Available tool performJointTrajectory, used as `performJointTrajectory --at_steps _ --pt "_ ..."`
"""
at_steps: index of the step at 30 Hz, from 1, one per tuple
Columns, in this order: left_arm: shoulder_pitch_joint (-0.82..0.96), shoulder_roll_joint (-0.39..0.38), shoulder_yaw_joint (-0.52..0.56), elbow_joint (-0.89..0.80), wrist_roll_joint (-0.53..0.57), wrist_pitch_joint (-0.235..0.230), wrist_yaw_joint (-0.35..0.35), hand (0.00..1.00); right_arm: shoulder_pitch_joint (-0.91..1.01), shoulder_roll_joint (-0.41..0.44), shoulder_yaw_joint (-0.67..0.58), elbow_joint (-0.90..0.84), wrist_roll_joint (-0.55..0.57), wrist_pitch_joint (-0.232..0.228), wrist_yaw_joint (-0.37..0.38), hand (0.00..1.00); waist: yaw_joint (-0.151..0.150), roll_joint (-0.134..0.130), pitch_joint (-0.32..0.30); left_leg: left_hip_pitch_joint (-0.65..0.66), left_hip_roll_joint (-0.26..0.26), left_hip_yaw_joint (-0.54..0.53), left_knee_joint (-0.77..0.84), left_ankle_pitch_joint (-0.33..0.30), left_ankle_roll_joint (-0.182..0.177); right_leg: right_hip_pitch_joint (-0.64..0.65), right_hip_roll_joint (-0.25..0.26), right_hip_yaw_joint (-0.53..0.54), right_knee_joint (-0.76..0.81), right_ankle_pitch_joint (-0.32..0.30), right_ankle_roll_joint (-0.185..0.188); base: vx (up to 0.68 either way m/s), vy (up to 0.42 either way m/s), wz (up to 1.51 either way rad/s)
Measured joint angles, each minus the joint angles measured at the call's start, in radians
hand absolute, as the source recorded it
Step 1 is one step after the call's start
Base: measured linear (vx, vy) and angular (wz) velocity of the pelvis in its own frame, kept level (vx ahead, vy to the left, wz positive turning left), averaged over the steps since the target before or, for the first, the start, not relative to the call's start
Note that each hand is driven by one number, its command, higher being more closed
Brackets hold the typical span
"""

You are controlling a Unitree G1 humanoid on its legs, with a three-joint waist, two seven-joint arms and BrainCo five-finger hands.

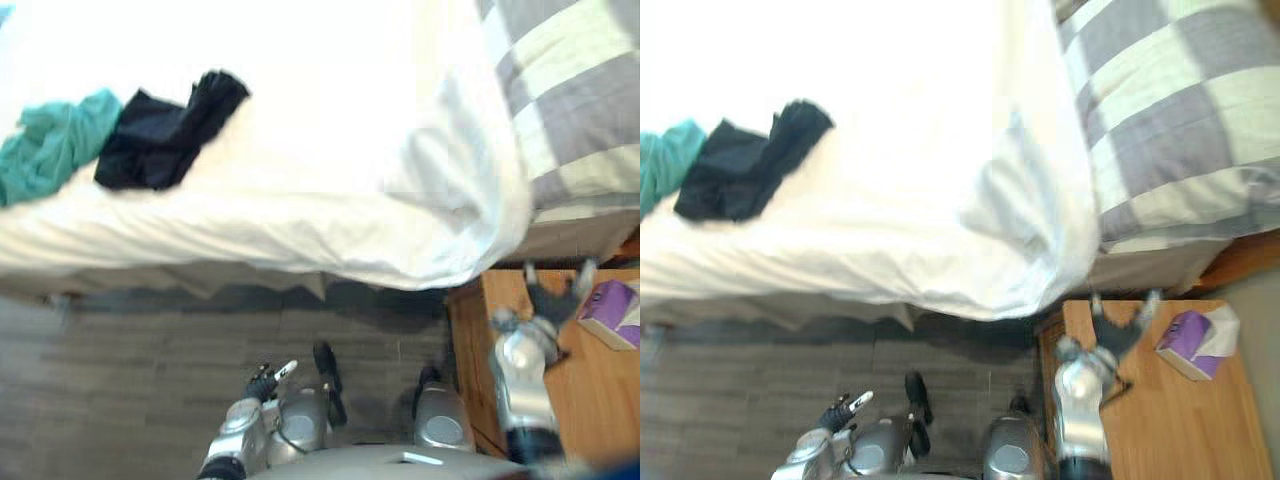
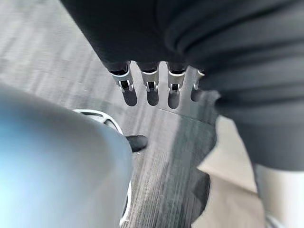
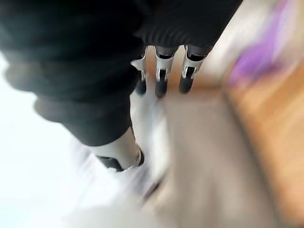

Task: Tidy the bed and pick cloth on bed and put in laundry

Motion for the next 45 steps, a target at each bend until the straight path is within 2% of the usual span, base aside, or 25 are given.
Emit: performJointTrajectory --at_steps 2,5,7,10,11,14,15,18,19,20,21,23,24,26,27,28,29,31,32,34,36,38,39,41,45 --pt "0.036 -0.019 0.044 0.002 0.008 -0.009 -0.012 0.0 0.094 0.011 -0.051 0.087 -0.033 0.001 -0.036 0.0 -0.019 0.001 -0.04 0.045 0.002 0.007 -0.02 -0.005 -0.007 0.037 0.003 -0.002 -0.013 -0.009 0.001 0.11 -0.05 -0.12" --pt "0.067 -0.033 0.087 0.002 0.01 -0.022 -0.018 0.0 0.149 0.018 -0.095 0.173 -0.037 0.002 -0.069 0.0 -0.022 -0.001 -0.067 0.079 0.005 0.023 -0.02 -0.016 -0.013 0.071 0.008 -0.001 -0.027 -0.011 -0.003 0.04 -0.026 -0.13" --pt "0.094 -0.048 0.125 0.002 0.012 -0.034 -0.038 0.0 0.185 0.027 -0.167 0.227 -0.031 -0.007 -0.117 0.0 -0.024 0.006 -0.099 0.107 0.013 0.025 -0.025 -0.025 -0.019 0.107 0.012 -0.004 -0.047 -0.011 -0.003 0.03 -0.045 -0.06" --pt "0.107 -0.062 0.168 -0.001 0.047 -0.049 -0.052 0.0 0.195 0.04 -0.232 0.229 0.026 -0.069 -0.145 0.0 -0.024 0.008 -0.106 0.144 0.018 0.027 -0.027 -0.033 -0.023 0.155 0.016 -0.01 -0.068 -0.011 -0.003 -0.02 -0.02 -0.03" --pt "0.113 -0.062 0.183 -0.002 0.05 -0.05 -0.053 0.0 0.194 0.04 -0.242 0.217 0.05 -0.104 -0.143 1.0 -0.024 0.003 -0.111 0.147 0.018 0.026 -0.027 -0.038 -0.027 0.167 0.018 -0.013 -0.077 -0.01 -0.004 -0.05 0.002 0.01" --pt "0.145 -0.045 0.187 -0.005 0.08 -0.044 -0.059 0.0 0.191 0.048 -0.247 0.109 0.163 -0.191 -0.04 1.0 -0.022 -0.01 -0.137 0.147 0.018 0.026 -0.028 -0.045 -0.03 0.183 0.021 -0.019 -0.106 0.004 -0.003 -0.01 0.004 0.01" --pt "0.168 -0.035 0.178 -0.004 0.1 -0.036 -0.059 0.0 0.184 0.047 -0.241 0.037 0.249 -0.236 0.06 1.0 -0.021 -0.018 -0.143 0.153 0.017 0.026 -0.028 -0.048 -0.029 0.197 0.021 -0.02 -0.121 0.009 -0.002 0.0 0.0 0.0" --pt "0.209 0.001 0.136 0.01 0.129 -0.001 -0.058 0.0 0.132 0.042 -0.22 -0.106 0.491 -0.29 0.377 1.0 -0.015 -0.04 -0.161 0.163 0.015 0.021 -0.028 -0.052 -0.027 0.219 0.019 -0.025 -0.145 0.02 -0.001 0.03 0.025 0.04" --pt "0.216 0.017 0.11 0.029 0.129 0.015 -0.059 0.0 0.097 0.036 -0.209 -0.132 0.622 -0.288 0.556 1.0 -0.015 -0.049 -0.172 0.163 0.009 0.013 -0.028 -0.048 -0.022 0.227 0.019 -0.03 -0.157 0.025 0.0 0.04 0.013 0.2" --pt "0.216 0.031 0.093 0.042 0.127 0.03 -0.059 0.0 0.06 0.022 -0.194 -0.132 0.738 -0.271 0.725 1.0 -0.015 -0.052 -0.178 0.165 0.006 -0.002 -0.028 -0.048 -0.021 0.241 0.019 -0.035 -0.17 0.028 0.001 0.04 0.009 0.22" --pt "0.215 0.036 0.085 0.042 0.127 0.037 -0.059 0.0 0.043 0.011 -0.183 -0.132 0.787 -0.257 0.793 1.0 -0.015 -0.054 -0.179 0.165 0.005 -0.005 -0.028 -0.048 -0.021 0.246 0.019 -0.041 -0.174 0.03 0.001 0.03 0.004 0.23" --pt "0.205 0.054 0.036 0.043 0.125 0.062 -0.059 0.0 -0.037 -0.016 -0.137 -0.139 0.963 -0.171 1.022 1.0 -0.006 -0.051 -0.181 0.166 -0.004 -0.033 -0.028 -0.045 -0.017 0.265 0.013 -0.06 -0.186 0.031 0.002 0.01 -0.003 0.22" --pt "0.202 0.056 0.027 0.043 0.125 0.068 -0.059 0.0 -0.055 -0.023 -0.122 -0.142 0.996 -0.148 1.062 1.0 -0.005 -0.048 -0.181 0.165 -0.005 -0.037 -0.028 -0.044 -0.017 0.269 0.013 -0.064 -0.191 0.032 0.002 0.0 -0.008 0.2" --pt "0.19 0.059 -0.004 0.043 0.124 0.088 -0.061 0.0 -0.131 -0.057 -0.05 -0.151 1.084 -0.069 1.174 1.0 0.003 -0.035 -0.176 0.14 -0.007 -0.063 -0.028 -0.043 -0.014 0.262 0.013 -0.086 -0.192 0.031 0.002 -0.02 -0.02 0.28" --pt "0.188 0.059 -0.012 0.043 0.121 0.088 -0.062 0.0 -0.154 -0.067 -0.032 -0.151 1.103 -0.052 1.188 1.0 0.005 -0.031 -0.176 0.13 -0.006 -0.069 -0.028 -0.038 -0.012 0.252 0.013 -0.089 -0.189 0.031 0.001 -0.05 -0.023 0.33" --pt "0.176 0.059 -0.024 0.042 0.114 0.088 -0.076 0.0 -0.214 -0.092 -0.004 -0.151 1.134 -0.026 1.21 1.0 0.013 -0.012 -0.173 0.084 -0.003 -0.078 -0.027 -0.025 -0.01 0.204 0.014 -0.09 -0.17 0.03 -0.001 -0.06 -0.016 0.25" --pt "0.168 0.061 -0.03 0.042 0.112 0.088 -0.083 0.0 -0.255 -0.106 0.012 -0.151 1.151 -0.02 1.215 1.0 0.014 -0.003 -0.166 0.059 -0.001 -0.085 -0.027 -0.015 -0.007 0.174 0.014 -0.093 -0.154 0.029 -0.003 -0.08 -0.011 0.31" --pt "0.115 0.058 -0.053 0.041 0.093 0.08 -0.107 0.0 -0.447 -0.154 0.049 -0.151 1.193 -0.012 1.211 1.0 0.014 0.032 -0.102 -0.035 0.002 -0.097 -0.022 0.02 0.002 0.057 0.015 -0.1 -0.087 0.025 -0.01 -0.11 0.004 0.32" --pt "0.077 0.061 -0.053 0.04 0.063 0.066 -0.134 0.0 -0.586 -0.187 0.058 -0.149 1.219 -0.012 1.21 1.0 0.017 0.055 -0.029 -0.085 0.005 -0.106 -0.021 0.034 0.001 -0.008 0.013 -0.1 -0.037 0.019 -0.014 -0.18 0.011 0.26" --pt "0.052 0.064 -0.048 0.034 0.038 0.042 -0.154 0.0 -0.686 -0.208 0.078 -0.15 1.25 -0.012 1.21 1.0 0.026 0.055 0.033 -0.135 0.008 -0.107 -0.021 0.046 -0.001 -0.078 0.01 -0.097 0.013 0.008 -0.018 -0.13 -0.002 0.14" --pt "0.015 0.084 -0.034 0.008 0.007 0.005 -0.186 0.0 -0.771 -0.216 0.093 -0.179 1.31 -0.014 1.206 1.0 0.059 0.032 0.114 -0.212 0.01 -0.097 -0.02 0.068 -0.003 -0.2 -0.004 -0.086 0.106 -0.02 -0.025 -0.07 -0.061 0.13" --pt "-0.016 0.086 -0.018 -0.003 -0.014 -0.017 -0.194 0.0 -0.801 -0.226 0.113 -0.203 1.342 -0.024 1.197 1.0 0.078 0.026 0.142 -0.3 0.002 -0.097 0.0 0.081 0.007 -0.307 -0.023 -0.083 0.172 -0.037 -0.031 -0.01 -0.068 0.22" --pt "-0.02 0.084 -0.014 -0.003 -0.017 -0.021 -0.195 0.0 -0.806 -0.227 0.117 -0.203 1.347 -0.025 1.194 1.0 0.079 0.027 0.145 -0.312 0.001 -0.097 0.005 0.084 0.011 -0.319 -0.026 -0.083 0.18 -0.038 -0.031 0.03 -0.062 0.23" --pt "-0.086 0.075 -0.006 -0.012 -0.073 -0.062 -0.194 0.0 -0.888 -0.231 0.126 -0.202 1.399 -0.053 1.167 1.0 0.089 0.038 0.211 -0.431 -0.003 -0.095 0.061 0.088 0.017 -0.447 -0.048 -0.074 0.25 -0.049 -0.035 0.01 -0.056 0.22" --pt "-0.168 0.031 0.019 -0.046 -0.139 -0.102 -0.166 0.0 -0.943 -0.241 0.125 -0.18 1.439 -0.105 1.16 1.0 0.093 0.055 0.24 -0.572 0.003 -0.095 0.087 0.097 0.024 -0.605 -0.058 -0.07 0.309 -0.052 -0.04 -0.01 -0.056 0.18"
